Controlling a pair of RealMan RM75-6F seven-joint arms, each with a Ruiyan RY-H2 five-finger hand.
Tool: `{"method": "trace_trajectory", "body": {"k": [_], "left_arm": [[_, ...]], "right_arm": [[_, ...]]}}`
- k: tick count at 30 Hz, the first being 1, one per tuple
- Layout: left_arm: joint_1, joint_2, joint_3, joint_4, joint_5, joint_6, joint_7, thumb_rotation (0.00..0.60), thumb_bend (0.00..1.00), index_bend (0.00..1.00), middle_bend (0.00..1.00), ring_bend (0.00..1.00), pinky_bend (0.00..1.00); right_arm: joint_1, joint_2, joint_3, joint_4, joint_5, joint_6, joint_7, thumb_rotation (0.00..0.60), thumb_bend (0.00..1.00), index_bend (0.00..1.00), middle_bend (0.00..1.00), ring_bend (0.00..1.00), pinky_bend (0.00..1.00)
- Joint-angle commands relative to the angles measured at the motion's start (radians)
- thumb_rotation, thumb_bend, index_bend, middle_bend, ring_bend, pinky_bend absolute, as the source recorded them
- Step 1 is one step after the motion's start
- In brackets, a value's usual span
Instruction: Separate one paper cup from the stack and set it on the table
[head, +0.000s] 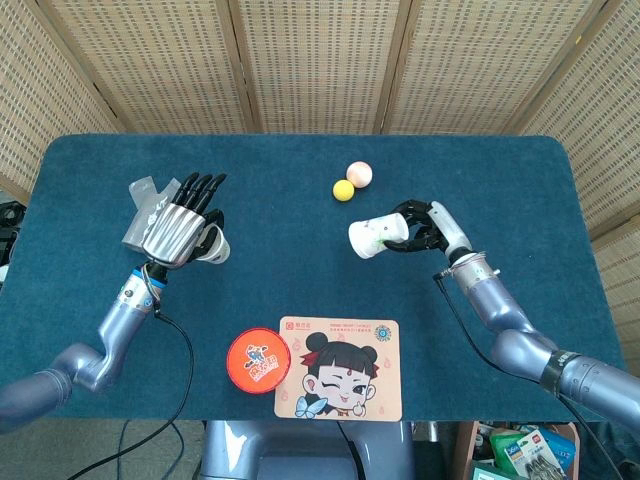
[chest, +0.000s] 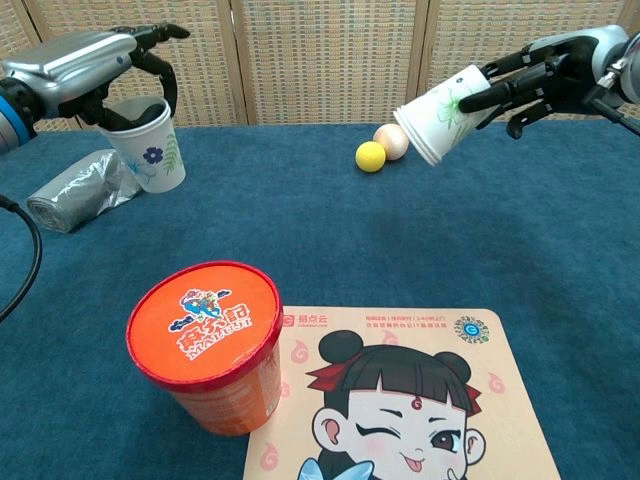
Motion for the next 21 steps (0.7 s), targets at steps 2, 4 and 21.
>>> {"method": "trace_trajectory", "body": {"k": [2,4,21], "left_arm": [[0.011,0.020,0.029,-0.012,-0.068,-0.099,0.043,0.600,0.58,0.70,0.00,0.00,0.00],[0.013,0.010,0.032,0.003,-0.081,-0.117,0.048,0.600,0.58,0.69,0.00,0.00,0.00],[0.040,0.056,0.032,-0.079,-0.126,-0.163,0.053,0.600,0.24,0.00,0.00,0.00,0.00]], "right_arm": [[-0.018,-0.024,-0.052,0.047,-0.086,0.055,-0.069,0.600,0.55,0.59,0.59,0.47,0.71],[-0.025,-0.036,-0.072,0.066,-0.129,0.085,-0.100,0.600,0.55,0.59,0.59,0.47,0.71],[-0.070,-0.080,-0.255,0.153,-0.492,0.369,-0.508,0.600,0.04,0.09,0.02,0.06,0.13]]}}
